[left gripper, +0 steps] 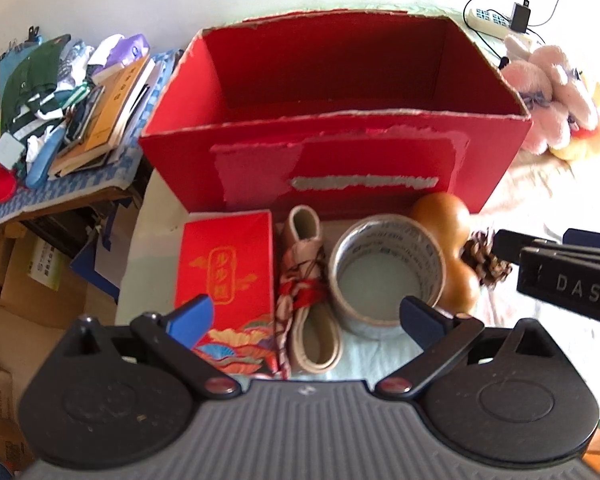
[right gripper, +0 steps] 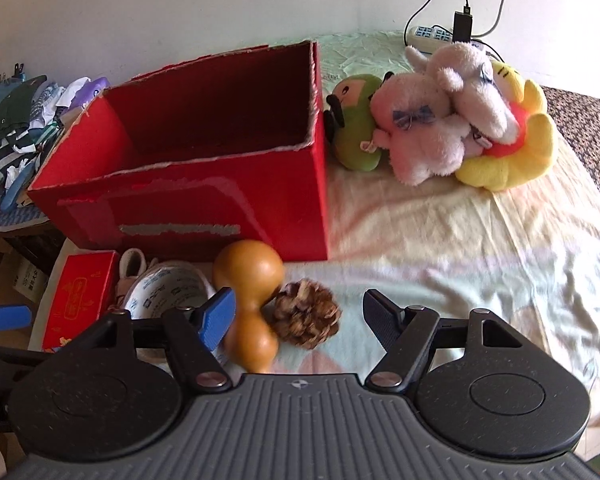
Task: Organize objects
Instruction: 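Move the right gripper toward the brown pine cone beside the gourd, then close the right gripper on the pine cone and lift it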
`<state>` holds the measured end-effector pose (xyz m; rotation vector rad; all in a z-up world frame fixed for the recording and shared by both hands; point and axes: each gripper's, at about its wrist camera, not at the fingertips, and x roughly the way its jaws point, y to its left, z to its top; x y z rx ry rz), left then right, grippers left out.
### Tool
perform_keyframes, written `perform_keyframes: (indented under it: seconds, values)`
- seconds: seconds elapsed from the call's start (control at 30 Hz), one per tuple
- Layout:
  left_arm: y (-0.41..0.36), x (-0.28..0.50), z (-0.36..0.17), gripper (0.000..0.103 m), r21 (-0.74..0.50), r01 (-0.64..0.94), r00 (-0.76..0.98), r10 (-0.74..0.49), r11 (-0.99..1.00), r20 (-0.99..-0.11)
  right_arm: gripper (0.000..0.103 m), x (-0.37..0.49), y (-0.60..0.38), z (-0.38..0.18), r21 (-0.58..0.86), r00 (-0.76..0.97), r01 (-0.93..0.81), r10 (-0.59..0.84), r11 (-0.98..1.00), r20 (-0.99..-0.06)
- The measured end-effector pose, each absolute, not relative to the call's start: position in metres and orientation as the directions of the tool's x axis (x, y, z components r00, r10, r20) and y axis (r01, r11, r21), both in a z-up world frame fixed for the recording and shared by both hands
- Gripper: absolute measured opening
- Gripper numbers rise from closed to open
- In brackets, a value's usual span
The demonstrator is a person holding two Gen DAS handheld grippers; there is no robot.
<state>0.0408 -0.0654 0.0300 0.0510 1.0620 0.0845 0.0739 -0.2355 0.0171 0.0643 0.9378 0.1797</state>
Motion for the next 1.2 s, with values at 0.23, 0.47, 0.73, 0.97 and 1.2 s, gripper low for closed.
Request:
perform_keyframes:
  seconds: [0.23, 0.47, 0.73, 0.97, 1.2]
  values:
    - [-0.088, 0.049, 0.031, 0.099, 0.06, -0.023, 0.498, 0.064, 0.998, -0.865, 0.072, 0.095, -0.261, 0.009, 0.164, 0.525, -0.166, 0.227, 0.973, -0.82]
    - [-0.115, 0.051, 0.028, 0.099, -0.079, 0.13, 0.505, -0.134, 0.988, -0.853, 0.071, 0.118, -0.286, -0.008, 0.323, 0.406, -0.199, 0.378, 0.925, -0.832]
    - [-0.15, 0.057, 0.013, 0.083, -0.16, 0.252, 0.51, -0.271, 0.955, -0.817, 0.062, 0.135, -0.299, -0.029, 0.539, 0.253, -0.203, 0.575, 0.818, -0.778]
    - [-0.166, 0.074, -0.01, 0.076, -0.164, 0.254, 0.512, -0.276, 0.953, -0.814, 0.054, 0.141, -0.296, -0.037, 0.562, 0.179, -0.24, 0.605, 0.792, -0.776]
    - [-0.167, 0.086, -0.033, 0.058, -0.183, 0.201, 0.474, -0.259, 0.962, -0.842, 0.039, 0.149, -0.3, -0.047, 0.584, 0.136, -0.255, 0.626, 0.771, -0.768]
